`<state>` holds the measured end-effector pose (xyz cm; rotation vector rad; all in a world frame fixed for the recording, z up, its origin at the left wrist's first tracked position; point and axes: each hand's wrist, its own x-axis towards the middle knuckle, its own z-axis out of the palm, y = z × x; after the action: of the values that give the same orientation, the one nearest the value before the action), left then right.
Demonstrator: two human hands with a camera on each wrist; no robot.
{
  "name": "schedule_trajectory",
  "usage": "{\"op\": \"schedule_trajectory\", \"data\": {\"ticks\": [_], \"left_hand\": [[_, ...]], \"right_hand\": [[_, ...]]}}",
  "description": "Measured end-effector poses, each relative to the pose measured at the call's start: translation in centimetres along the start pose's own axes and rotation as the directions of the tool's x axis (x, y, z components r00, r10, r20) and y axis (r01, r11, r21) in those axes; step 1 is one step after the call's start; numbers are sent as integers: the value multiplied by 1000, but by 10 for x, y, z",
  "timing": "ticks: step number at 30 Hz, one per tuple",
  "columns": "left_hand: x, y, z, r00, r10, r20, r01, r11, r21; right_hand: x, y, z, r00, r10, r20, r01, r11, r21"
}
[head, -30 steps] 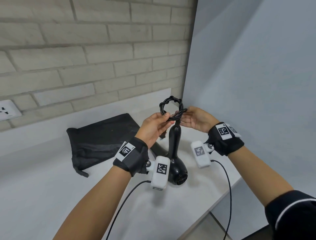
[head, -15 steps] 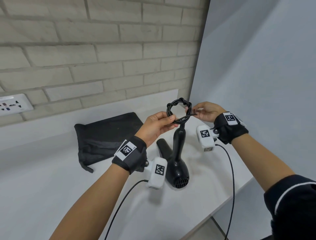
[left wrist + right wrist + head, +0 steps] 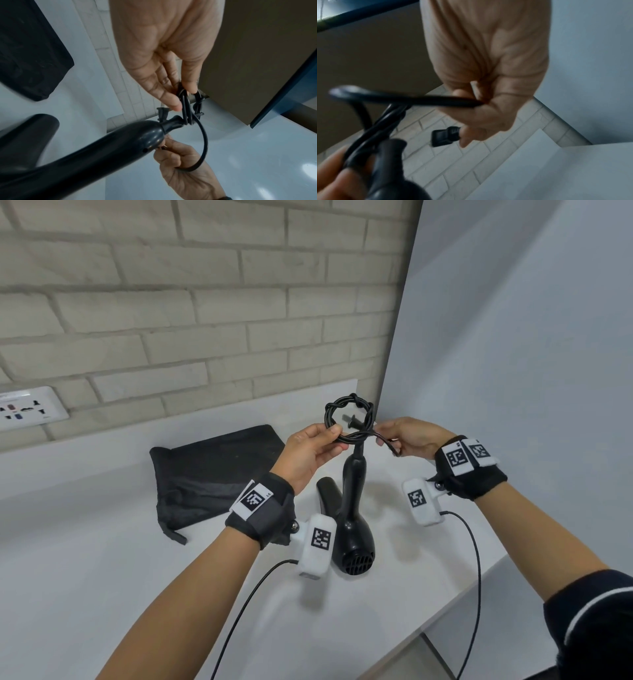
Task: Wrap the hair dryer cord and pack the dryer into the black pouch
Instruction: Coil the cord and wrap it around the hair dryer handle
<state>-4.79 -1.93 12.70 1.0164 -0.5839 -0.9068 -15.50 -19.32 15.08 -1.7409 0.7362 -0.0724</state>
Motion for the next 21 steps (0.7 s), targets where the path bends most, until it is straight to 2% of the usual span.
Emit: {"op": "schedule_trajectory", "data": {"ticks": [3,10,12,16,18,21], "left_hand": [[2,-1,6,999,-33,-20,33,999,-29],[2,-2,10,990,-119,-79,107,983,-146],[2,-2,11,987,-129,-93,112,980,-166],[2,0,9,982,-139,-127,111,972,-207],[2,1,7,981,-138,-137,106,970,-217],[3,0,11,983,-126,-135,98,975,-197]], "right_hand": [[-5,3,5,998,-50,23,52,995,-82],[-12,-6,9,976,-210,56,210,978,17],[-12,-13,12,971,-234,41,229,969,89],[-11,-22,15,974,-220,-57,226,913,341],[-15,-27,20,965,-246,-85,260,918,299],[-23,-33,28,930,-349,-116,357,932,65]]}}
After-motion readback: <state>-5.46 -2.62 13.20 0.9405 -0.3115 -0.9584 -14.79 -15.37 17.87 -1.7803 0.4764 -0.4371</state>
